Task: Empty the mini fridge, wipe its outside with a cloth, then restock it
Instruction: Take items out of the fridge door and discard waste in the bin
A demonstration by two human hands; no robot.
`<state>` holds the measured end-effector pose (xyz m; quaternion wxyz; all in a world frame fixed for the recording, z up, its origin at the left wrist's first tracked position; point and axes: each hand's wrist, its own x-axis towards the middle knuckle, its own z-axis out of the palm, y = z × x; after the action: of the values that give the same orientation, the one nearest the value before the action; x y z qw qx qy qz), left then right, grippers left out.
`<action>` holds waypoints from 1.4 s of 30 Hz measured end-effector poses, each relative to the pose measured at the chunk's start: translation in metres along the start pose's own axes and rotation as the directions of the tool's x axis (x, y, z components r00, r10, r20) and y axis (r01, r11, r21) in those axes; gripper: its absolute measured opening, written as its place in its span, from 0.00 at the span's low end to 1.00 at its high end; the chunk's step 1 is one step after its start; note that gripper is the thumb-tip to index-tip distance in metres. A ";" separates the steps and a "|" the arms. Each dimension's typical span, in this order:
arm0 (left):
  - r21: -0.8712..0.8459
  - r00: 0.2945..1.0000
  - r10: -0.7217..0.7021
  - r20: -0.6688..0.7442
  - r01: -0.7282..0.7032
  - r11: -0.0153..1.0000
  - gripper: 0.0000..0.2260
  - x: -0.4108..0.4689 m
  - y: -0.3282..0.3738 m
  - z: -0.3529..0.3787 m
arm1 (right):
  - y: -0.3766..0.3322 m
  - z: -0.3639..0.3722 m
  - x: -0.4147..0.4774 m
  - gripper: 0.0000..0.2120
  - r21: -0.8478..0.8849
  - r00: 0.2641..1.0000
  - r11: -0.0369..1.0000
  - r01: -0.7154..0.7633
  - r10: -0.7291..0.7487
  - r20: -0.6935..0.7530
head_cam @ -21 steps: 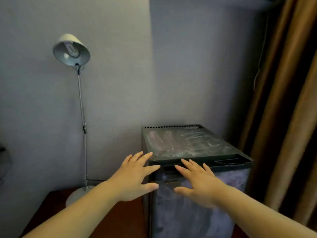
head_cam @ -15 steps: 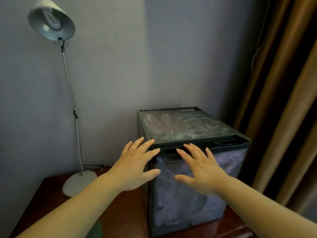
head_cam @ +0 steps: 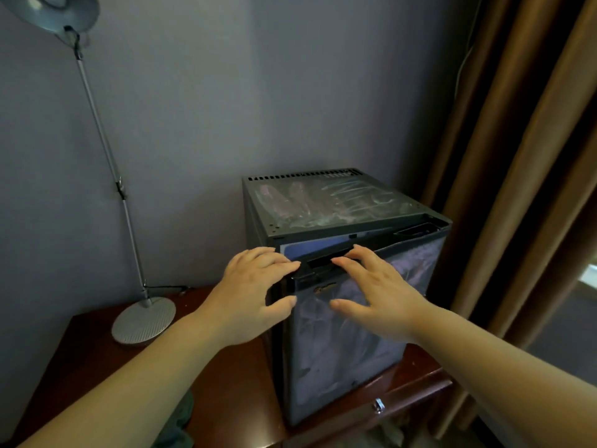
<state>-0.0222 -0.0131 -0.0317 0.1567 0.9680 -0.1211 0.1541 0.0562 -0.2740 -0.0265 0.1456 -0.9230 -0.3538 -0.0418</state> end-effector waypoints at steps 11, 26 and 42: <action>-0.274 0.957 0.280 0.072 -0.251 0.929 0.20 -0.028 0.148 0.022 | 0.043 -0.053 -0.160 0.38 0.294 0.991 0.948 -0.123 0.102 0.085; -0.048 0.919 0.275 0.282 -0.273 0.961 0.27 0.032 0.282 0.082 | 0.106 -0.109 -0.305 0.38 0.167 0.952 0.937 -0.306 0.306 0.027; 0.020 0.891 0.336 0.306 -0.359 0.933 0.28 0.091 0.252 0.128 | 0.138 -0.108 -0.285 0.43 -0.366 0.819 0.736 -0.570 0.547 -0.177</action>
<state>0.0242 -0.3059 -0.0501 0.0697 0.9480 -0.3083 0.0365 -0.0615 -0.5864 -0.0074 -0.0317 -0.9942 -0.0398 -0.0946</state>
